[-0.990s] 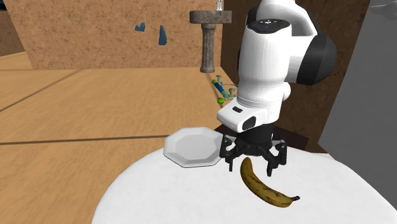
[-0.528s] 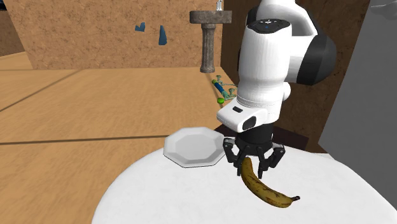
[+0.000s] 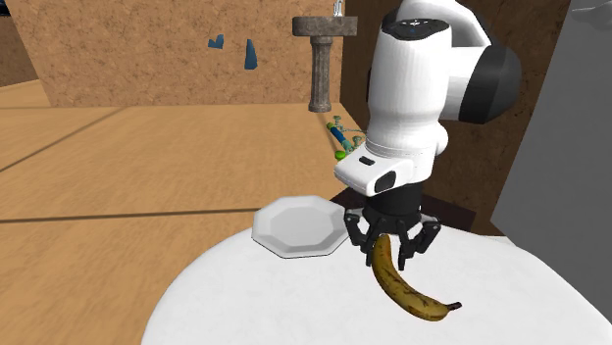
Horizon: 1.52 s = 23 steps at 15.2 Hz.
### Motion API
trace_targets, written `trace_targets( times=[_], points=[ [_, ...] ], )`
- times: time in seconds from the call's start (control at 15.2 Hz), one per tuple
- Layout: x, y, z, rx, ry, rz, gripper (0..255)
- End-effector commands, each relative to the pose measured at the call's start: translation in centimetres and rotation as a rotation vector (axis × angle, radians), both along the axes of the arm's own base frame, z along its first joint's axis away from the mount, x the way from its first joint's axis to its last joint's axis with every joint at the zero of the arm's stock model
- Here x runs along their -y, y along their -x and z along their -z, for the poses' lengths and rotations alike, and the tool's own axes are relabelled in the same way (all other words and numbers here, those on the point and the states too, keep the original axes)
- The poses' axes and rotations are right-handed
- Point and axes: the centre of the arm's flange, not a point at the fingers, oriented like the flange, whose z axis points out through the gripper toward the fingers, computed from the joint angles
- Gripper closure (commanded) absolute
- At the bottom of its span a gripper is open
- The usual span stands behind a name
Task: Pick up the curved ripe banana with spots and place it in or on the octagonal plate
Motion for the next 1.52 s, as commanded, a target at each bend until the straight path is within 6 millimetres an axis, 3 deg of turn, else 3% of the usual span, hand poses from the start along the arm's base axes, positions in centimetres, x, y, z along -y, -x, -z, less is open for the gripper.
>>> trace_targets(
  times=[0.0,0.86,1.12,1.19,1.25,1.45],
  points=[
    [-0.1,0.0,-1.0,0.0,0.0,0.0,255],
    [-0.1,0.0,-7.4,0.0,0.0,0.0,255],
    [5.2,-0.1,-7.4,0.0,0.0,0.0,255],
    [3.9,-0.1,-7.5,0.0,0.0,0.001,255],
    [3.9,-0.1,-7.5,0.0,0.0,0.001,0],
    [-0.5,-3.2,-6.2,-0.014,0.126,0.427,0]
  ],
)
